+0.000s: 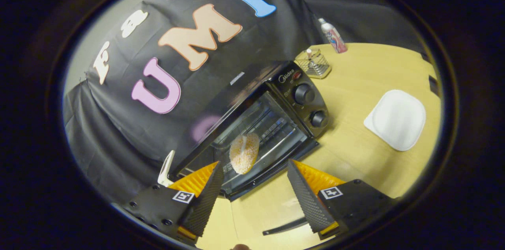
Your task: Open the toaster oven, put the food inside, and close the toaster oven door.
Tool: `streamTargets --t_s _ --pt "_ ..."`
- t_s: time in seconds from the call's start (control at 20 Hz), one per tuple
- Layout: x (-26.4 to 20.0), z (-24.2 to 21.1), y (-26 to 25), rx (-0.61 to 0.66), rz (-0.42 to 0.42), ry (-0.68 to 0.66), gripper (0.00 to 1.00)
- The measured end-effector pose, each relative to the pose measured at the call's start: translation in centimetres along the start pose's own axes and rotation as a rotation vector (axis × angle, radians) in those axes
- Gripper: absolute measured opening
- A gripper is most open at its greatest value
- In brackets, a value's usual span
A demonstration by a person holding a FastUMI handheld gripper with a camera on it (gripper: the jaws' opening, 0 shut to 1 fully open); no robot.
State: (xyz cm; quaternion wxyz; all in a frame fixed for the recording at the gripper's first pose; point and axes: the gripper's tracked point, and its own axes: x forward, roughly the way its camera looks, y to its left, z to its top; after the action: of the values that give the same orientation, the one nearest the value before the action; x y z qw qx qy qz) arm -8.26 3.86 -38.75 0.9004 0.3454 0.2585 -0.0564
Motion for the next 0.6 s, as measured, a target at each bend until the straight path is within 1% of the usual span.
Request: streamTargets --t_s 0.15,0.4,0.6 --pt "-2.4 -1.0 -1.0 -0.1 -0.034 0.026 1.0" --pt "-6.3 -3.5 -4.4 -0.33 -0.151 0.071 1.0" --pt "-8.2 -6.6 -6.7 -0.465 -0.216 0.16 1.0"
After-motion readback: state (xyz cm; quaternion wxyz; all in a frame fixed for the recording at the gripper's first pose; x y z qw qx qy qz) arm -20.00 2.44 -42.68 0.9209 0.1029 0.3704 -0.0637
